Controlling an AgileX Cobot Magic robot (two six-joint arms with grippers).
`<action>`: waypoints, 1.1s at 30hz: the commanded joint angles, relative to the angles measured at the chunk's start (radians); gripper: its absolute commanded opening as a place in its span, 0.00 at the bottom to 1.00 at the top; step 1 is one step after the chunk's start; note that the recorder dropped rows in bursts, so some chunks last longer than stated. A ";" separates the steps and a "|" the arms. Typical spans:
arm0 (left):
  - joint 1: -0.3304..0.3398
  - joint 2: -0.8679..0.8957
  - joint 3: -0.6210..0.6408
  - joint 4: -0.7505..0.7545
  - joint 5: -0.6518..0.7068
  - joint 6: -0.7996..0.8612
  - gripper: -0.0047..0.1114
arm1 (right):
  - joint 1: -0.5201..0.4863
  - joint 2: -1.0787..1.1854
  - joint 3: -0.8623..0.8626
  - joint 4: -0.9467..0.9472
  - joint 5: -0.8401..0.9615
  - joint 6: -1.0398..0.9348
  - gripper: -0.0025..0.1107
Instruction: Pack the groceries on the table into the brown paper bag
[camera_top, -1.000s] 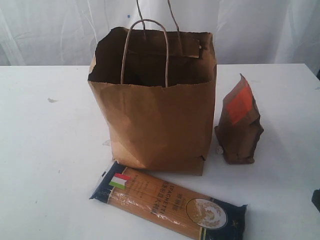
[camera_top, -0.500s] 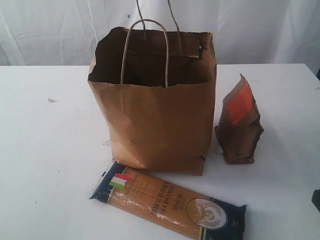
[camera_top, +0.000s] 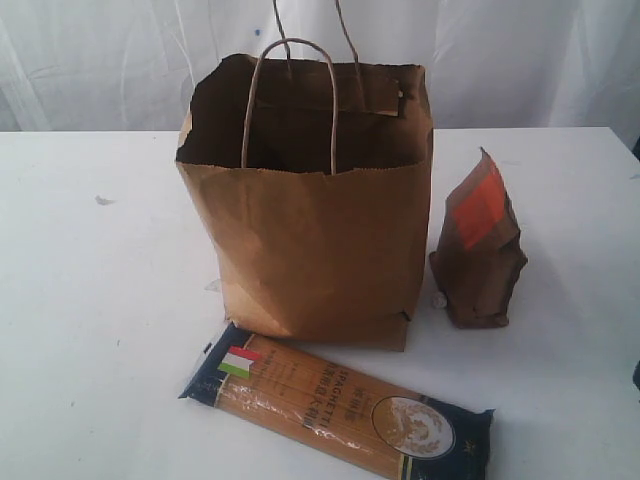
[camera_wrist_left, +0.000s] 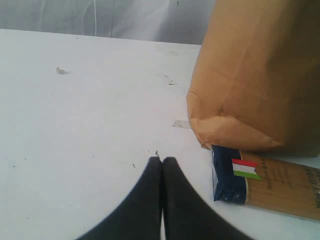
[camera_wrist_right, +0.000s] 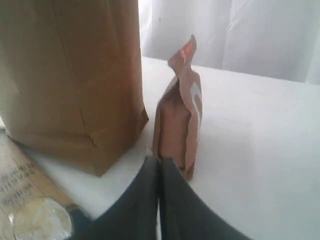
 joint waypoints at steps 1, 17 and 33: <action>0.001 -0.005 0.003 -0.011 -0.003 -0.002 0.04 | -0.003 -0.006 0.002 0.180 -0.194 0.067 0.02; 0.001 -0.005 0.003 -0.011 -0.003 -0.002 0.04 | -0.003 -0.006 0.002 0.217 -0.371 0.119 0.02; 0.001 -0.005 0.003 -0.011 -0.003 -0.002 0.04 | -0.003 0.119 -0.499 0.207 0.508 -0.147 0.02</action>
